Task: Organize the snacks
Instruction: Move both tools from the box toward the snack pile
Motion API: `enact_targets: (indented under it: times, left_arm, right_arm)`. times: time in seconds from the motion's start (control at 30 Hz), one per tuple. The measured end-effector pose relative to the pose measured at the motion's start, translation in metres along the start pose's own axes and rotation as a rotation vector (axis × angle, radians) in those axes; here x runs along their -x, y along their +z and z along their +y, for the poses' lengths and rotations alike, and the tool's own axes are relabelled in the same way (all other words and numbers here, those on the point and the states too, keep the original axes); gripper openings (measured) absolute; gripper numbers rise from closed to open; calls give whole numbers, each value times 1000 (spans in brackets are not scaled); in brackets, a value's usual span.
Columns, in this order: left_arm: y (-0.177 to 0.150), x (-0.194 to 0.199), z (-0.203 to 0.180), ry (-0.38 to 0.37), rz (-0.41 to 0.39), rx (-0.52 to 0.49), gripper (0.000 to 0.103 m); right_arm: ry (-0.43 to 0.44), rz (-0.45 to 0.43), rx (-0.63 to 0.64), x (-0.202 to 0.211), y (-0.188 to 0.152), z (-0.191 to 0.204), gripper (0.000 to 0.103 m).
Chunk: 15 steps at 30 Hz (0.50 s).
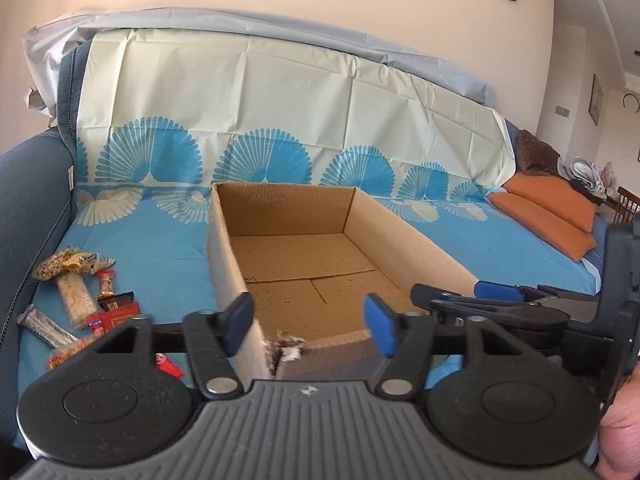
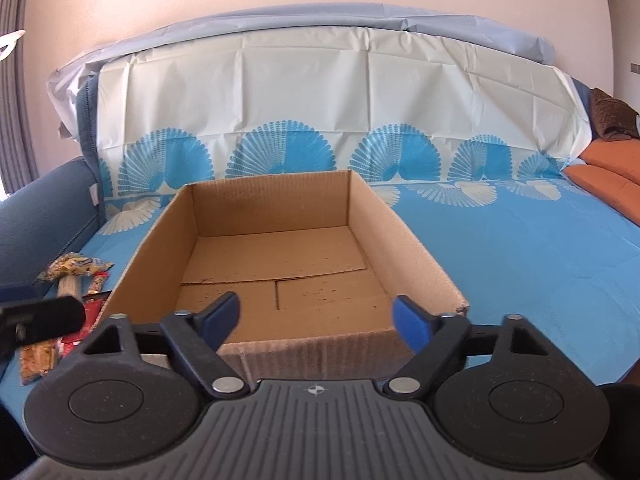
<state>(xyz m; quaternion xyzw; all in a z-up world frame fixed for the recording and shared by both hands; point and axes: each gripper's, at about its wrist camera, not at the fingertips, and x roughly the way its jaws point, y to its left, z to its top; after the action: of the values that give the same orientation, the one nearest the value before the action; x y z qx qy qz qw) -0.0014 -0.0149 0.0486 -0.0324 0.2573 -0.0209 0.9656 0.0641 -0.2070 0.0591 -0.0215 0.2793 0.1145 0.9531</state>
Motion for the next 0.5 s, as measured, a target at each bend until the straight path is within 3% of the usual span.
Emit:
enact_targets:
  times: [0.1,0.23,0.33,0.43,0.5]
  left_arm:
    - [7,2,29,-33,21,-24,35]
    - [10,4,86,37,41,-52,35]
    - [6,1,137,115,94,-30,35]
    - [-6,-2,185,200,155,48,35]
    - [-24,-4,213,266,217,156,35]
  right_arm:
    - [24,-13,17,2,0,6,69]
    - [83,-38,37,8,1,16,56]
    - [139,-54,68,14,2,28,54]
    - [202,-60,104,18,2,42,54]
    - [253,-73,132,22,2,58,54]
